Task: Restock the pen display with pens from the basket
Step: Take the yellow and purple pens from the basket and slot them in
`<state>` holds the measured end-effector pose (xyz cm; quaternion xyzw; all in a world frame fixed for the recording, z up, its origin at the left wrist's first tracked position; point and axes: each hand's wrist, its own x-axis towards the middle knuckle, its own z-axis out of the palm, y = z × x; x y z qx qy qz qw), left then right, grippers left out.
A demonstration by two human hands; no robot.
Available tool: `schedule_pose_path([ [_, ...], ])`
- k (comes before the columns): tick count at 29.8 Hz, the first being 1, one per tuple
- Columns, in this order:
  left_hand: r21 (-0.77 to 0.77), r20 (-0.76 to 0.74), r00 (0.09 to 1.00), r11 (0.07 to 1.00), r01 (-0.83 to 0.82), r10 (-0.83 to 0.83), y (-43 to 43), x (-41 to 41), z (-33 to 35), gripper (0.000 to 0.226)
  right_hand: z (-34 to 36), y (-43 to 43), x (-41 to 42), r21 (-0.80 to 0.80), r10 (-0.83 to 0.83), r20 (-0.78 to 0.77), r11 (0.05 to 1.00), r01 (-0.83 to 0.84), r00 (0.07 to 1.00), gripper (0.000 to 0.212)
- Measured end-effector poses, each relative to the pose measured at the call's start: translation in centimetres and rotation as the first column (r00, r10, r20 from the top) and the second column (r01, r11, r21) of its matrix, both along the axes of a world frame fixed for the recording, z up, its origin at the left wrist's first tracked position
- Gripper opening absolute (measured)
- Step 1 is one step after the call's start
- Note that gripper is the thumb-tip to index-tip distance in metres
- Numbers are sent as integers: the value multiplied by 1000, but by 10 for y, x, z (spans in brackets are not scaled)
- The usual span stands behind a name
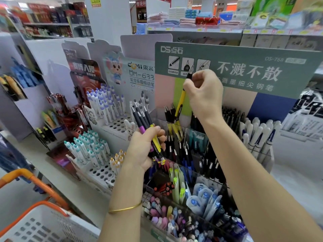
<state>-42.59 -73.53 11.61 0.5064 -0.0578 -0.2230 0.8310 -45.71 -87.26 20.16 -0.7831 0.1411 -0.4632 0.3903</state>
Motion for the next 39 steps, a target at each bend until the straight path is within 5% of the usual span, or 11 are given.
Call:
schedule_pose_path([
  [5, -18, -17, 999, 999, 33, -33, 0, -5, 3, 7, -20, 0, 9, -224, -109, -245, 973, 53, 963, 16],
  [9, -61, -35, 995, 994, 92, -95, 1, -9, 6, 8, -32, 2, 12, -613, -391, -454, 789, 38, 801, 23],
  [12, -83, -28, 990, 987, 138, -141, 3, -10, 8, 11, -31, 6, 9, -708, -471, -476, 706, -5, 742, 22],
  [14, -105, -21, 985, 980, 167, -170, 3, -11, 9, 13, -26, 6, 7, -695, -444, -403, 717, 48, 800, 21],
  [17, -129, -7, 978, 970, 207, -210, 2, -12, 11, 16, -17, 11, 3, -512, -181, -373, 858, -39, 910, 27],
  [20, -145, 33, 968, 957, 252, -249, 2, -13, 13, 19, -14, 18, 1, -227, 140, -531, 926, -300, 835, 42],
  [23, -170, 22, 964, 949, 266, -267, 2, -14, 15, 21, -14, 20, -2, -74, 285, -525, 924, -376, 802, 39],
  [27, -180, -67, 979, 967, 178, -192, 2, -10, 11, 11, -6, 12, 0, -69, 177, -334, 975, -211, 926, 29],
  [32, -17, -26, 996, 996, 84, -85, 3, -8, 5, 7, 2, -1, 4, -111, -14, -63, 994, 7, 998, 17],
  [39, -48, 21, 988, 987, 152, -151, 0, -13, 8, 7, -23, -1, 15, -597, -335, -404, 802, 32, 851, 33],
])
